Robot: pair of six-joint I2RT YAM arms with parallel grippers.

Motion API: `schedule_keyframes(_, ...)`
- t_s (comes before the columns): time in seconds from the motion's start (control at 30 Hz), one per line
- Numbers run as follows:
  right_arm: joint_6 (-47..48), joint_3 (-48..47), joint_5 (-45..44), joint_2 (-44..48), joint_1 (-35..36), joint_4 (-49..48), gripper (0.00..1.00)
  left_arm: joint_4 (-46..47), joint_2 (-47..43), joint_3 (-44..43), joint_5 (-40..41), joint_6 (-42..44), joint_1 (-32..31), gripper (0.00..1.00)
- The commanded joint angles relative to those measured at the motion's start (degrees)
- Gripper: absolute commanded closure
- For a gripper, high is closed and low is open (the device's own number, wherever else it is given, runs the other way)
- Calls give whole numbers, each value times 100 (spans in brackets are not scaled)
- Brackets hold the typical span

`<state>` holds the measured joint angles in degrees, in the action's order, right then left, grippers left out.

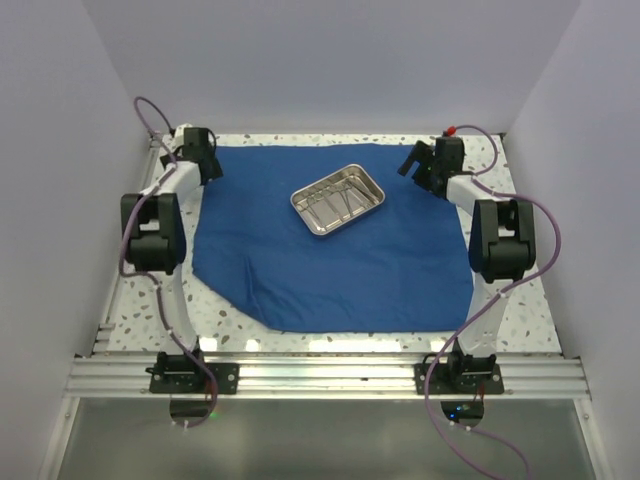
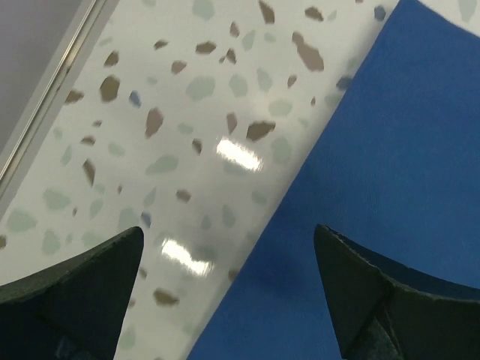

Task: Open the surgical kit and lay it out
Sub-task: Smooth out the surgical kit at the center of the board.

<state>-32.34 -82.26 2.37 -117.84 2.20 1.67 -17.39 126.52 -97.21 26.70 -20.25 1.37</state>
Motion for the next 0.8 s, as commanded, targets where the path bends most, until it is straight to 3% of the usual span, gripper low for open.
schedule_keyframes(0.0,17,52,132,270,-18,-141,1,-246,-1320,850,-208,-531,-40,0)
schedule_keyframes(0.13,26,52,149,262,-35,-141,1,-564,-1998,1888,-831,-883,-75,0)
schedule_keyframes(0.23,-1,43,193,227,-53,-132,1,-564,-2604,2600,-973,-998,-470,0)
schedule_keyframes(0.37,-79,52,342,262,-123,-271,1,-599,-3378,3173,-1228,-920,-1497,0)
schedule_keyframes(0.53,-194,61,580,253,-184,-299,1,-1319,-3160,2954,-422,-1068,-2500,0)
schedule_keyframes(0.77,-334,105,773,253,-378,-361,1,-2057,-3457,3392,213,-1752,-2834,4)
